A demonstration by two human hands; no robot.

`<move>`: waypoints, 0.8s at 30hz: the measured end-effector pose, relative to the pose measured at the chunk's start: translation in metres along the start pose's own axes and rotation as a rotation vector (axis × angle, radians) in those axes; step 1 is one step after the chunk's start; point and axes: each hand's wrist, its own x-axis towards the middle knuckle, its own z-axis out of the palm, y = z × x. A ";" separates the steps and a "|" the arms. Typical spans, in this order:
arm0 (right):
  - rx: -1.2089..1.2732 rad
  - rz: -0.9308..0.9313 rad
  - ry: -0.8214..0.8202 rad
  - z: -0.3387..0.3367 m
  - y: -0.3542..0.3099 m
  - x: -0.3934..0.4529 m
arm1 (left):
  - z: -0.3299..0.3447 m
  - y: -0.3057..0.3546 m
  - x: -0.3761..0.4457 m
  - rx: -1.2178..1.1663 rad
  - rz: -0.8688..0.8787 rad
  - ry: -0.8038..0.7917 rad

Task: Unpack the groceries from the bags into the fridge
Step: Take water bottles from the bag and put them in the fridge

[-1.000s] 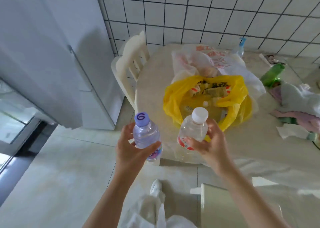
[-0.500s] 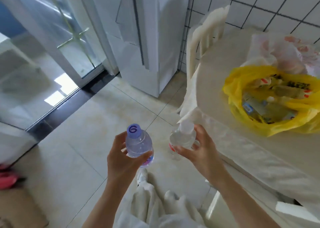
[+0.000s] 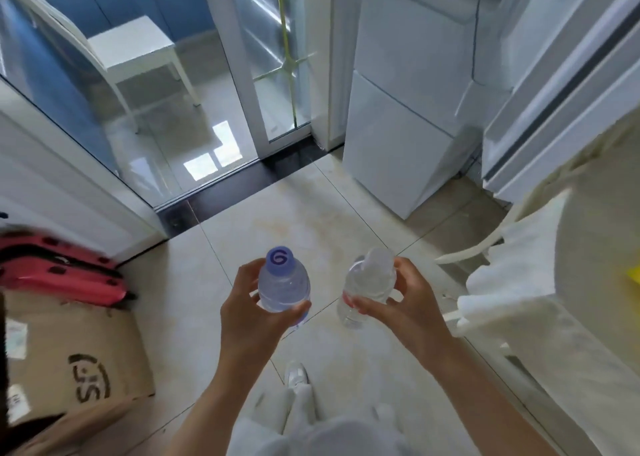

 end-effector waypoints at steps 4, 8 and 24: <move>0.022 -0.005 0.003 0.041 -0.028 0.034 | -0.032 -0.008 0.051 0.009 0.011 0.014; 0.048 -0.007 0.012 0.064 -0.051 0.071 | -0.045 -0.009 0.102 0.005 0.014 0.008; 0.043 -0.069 0.108 0.041 -0.133 0.306 | 0.033 0.055 0.360 -0.005 0.122 -0.127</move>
